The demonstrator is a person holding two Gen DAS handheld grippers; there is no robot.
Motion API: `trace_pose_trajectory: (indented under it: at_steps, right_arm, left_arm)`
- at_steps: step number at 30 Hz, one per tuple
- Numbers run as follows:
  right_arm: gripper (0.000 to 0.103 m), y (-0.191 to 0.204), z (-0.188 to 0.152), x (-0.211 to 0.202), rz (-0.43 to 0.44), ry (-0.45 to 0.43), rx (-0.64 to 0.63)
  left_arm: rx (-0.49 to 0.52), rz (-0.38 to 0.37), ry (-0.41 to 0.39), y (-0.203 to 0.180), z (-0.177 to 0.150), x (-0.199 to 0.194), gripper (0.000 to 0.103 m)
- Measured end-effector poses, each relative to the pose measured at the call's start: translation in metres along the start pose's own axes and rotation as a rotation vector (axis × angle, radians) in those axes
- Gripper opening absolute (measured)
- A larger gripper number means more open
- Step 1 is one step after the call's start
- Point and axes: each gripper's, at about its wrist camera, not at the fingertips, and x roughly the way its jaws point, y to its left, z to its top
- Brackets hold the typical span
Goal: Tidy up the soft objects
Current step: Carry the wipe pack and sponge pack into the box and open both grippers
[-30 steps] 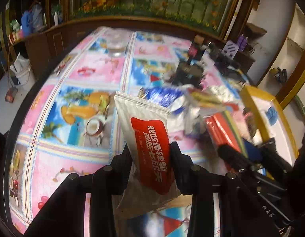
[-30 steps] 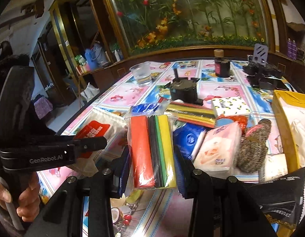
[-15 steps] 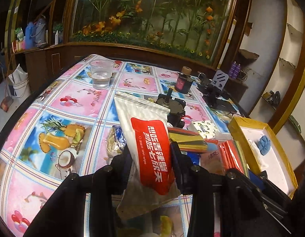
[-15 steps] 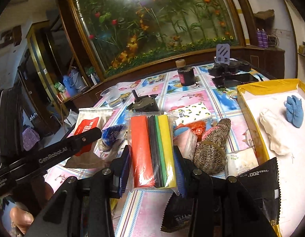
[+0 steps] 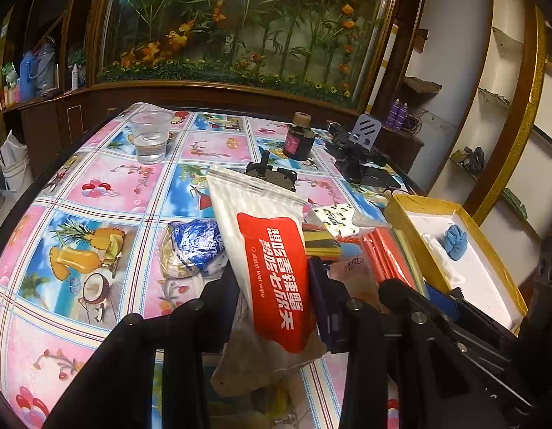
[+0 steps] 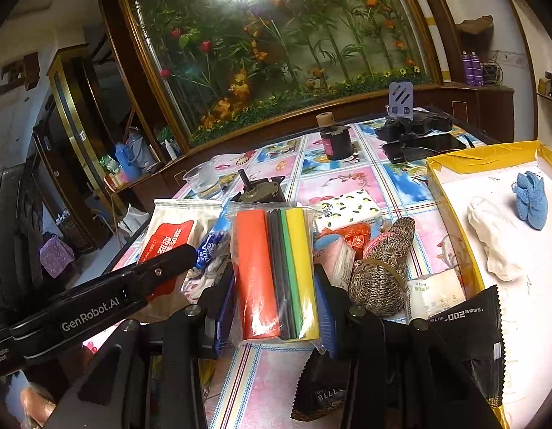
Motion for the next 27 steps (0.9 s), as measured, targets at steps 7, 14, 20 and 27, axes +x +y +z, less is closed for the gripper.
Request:
trace_pose_trajectory:
  at_steps: [7, 14, 20, 27]
  right_arm:
    - [0.043, -0.007, -0.001, -0.01, -0.004, -0.036, 0.026]
    - [0.043, -0.022, -0.004, -0.043, -0.014, -0.135, 0.079]
    - [0.043, -0.047, 0.01, -0.094, -0.083, -0.206, 0.126]
    - [0.043, -0.097, 0.015, -0.139, -0.178, -0.235, 0.225]
  left_arm:
    - [-0.013, -0.001, -0.017, -0.002, 0.001, -0.004, 0.036]
    - [-0.006, -0.057, -0.039, -0.024, 0.001, -0.006, 0.036]
    - [0.006, -0.138, -0.009, -0.056, 0.004, 0.005, 0.036]
    - [0.041, -0.251, 0.039, -0.12, 0.01, 0.028, 0.036]
